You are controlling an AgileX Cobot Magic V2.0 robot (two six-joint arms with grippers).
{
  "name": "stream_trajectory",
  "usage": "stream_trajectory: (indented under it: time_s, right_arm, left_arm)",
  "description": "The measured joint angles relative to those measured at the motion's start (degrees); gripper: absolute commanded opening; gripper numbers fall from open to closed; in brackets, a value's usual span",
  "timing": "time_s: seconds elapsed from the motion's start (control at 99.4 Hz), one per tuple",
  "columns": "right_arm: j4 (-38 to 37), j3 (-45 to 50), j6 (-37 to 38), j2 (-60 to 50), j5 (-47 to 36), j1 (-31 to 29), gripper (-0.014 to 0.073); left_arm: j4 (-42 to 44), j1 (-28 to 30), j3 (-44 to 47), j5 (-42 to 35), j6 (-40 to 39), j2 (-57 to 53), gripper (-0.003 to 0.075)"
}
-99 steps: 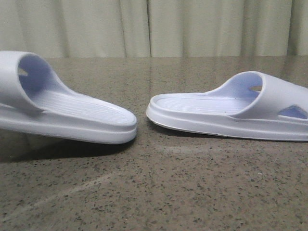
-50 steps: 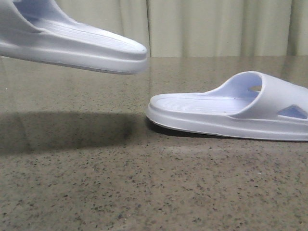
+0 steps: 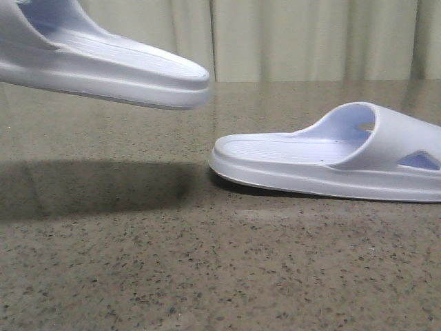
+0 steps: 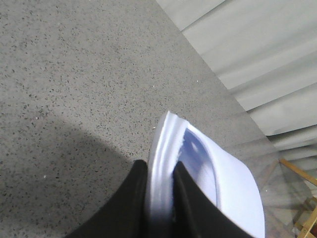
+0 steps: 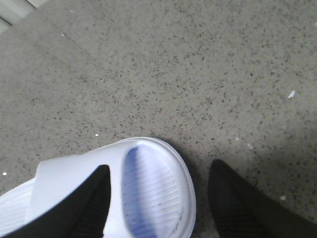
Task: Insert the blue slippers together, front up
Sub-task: 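Grasp the other slipper's heel with the right gripper and lift it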
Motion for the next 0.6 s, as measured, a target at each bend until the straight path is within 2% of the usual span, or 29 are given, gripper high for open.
stream_trajectory:
  time_s: [0.292,0.312,0.604]
  right_arm:
    - [0.0,0.0,0.09,6.76,-1.69,0.0,0.037]
    - [0.0,0.0,0.09,9.65,-2.17,0.0,0.037]
    - [0.0,0.0,0.21,12.9,-2.46,0.0,0.037]
  left_arm:
    - [0.0,0.0,0.0,0.0,0.08,0.0,0.0016]
    - [0.0,0.0,0.0,0.0,0.08,0.0,0.0016]
    - [0.0,0.0,0.0,0.0,0.08,0.0,0.0016]
